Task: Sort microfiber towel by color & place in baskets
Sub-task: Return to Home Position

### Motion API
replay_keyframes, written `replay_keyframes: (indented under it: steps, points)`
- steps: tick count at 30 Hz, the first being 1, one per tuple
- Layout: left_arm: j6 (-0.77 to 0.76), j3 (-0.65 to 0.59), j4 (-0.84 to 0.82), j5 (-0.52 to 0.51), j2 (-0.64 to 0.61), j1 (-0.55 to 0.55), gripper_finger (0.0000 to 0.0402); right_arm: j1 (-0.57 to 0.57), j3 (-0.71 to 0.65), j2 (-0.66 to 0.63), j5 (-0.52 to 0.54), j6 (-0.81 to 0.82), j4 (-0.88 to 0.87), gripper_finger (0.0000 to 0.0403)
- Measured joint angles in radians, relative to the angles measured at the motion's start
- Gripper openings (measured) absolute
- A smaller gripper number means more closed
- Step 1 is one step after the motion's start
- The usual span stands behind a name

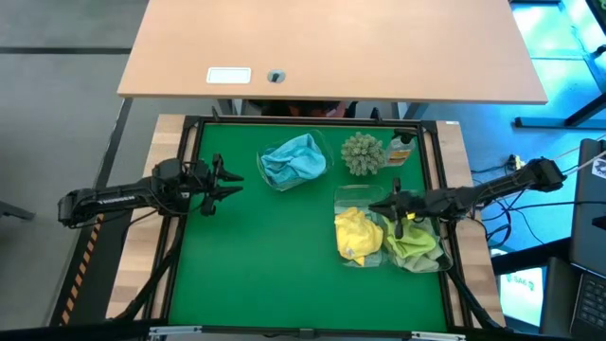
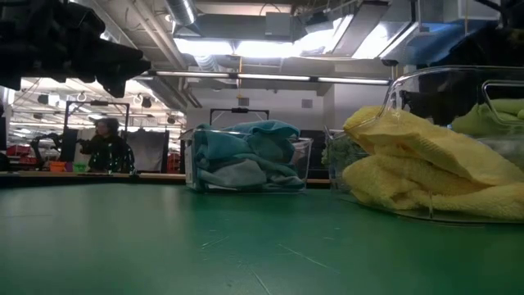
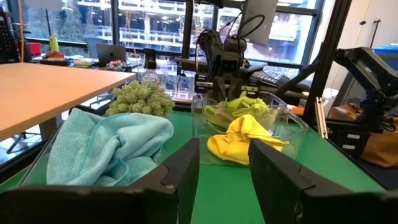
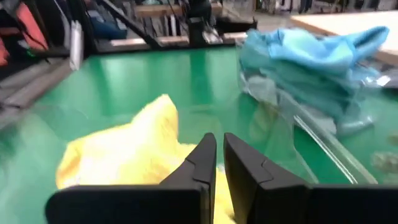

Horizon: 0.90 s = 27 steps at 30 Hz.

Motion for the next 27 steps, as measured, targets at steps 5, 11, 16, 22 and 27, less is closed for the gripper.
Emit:
replay_keyframes:
  steps: [5, 11, 16, 22, 27]
  points:
    - [0.0, 0.0, -0.002, 0.0, 0.0, 0.0, 0.0133, 0.001, 0.003, -0.002, 0.02, -0.012, -0.112, 0.0033]
    - [0.0, 0.0, -0.004, 0.0, 0.0, 0.0, 0.0133, 0.001, 0.004, -0.004, 0.02, -0.016, -0.132, 0.0033]
    - [0.0, 0.0, -0.004, -0.001, 0.0, -0.004, 0.0133, 0.0, 0.001, -0.003, 0.02, -0.007, -0.105, 0.0033]
    - [0.0, 0.0, -0.006, -0.036, -0.01, -0.057, 0.0133, 0.0, -0.001, -0.076, 0.019, 0.003, -0.131, 0.0033]
    - [0.0, 0.0, -0.006, -0.047, -0.038, -0.099, 0.0133, 0.0, -0.001, -0.181, 0.018, 0.001, -0.121, 0.0033]
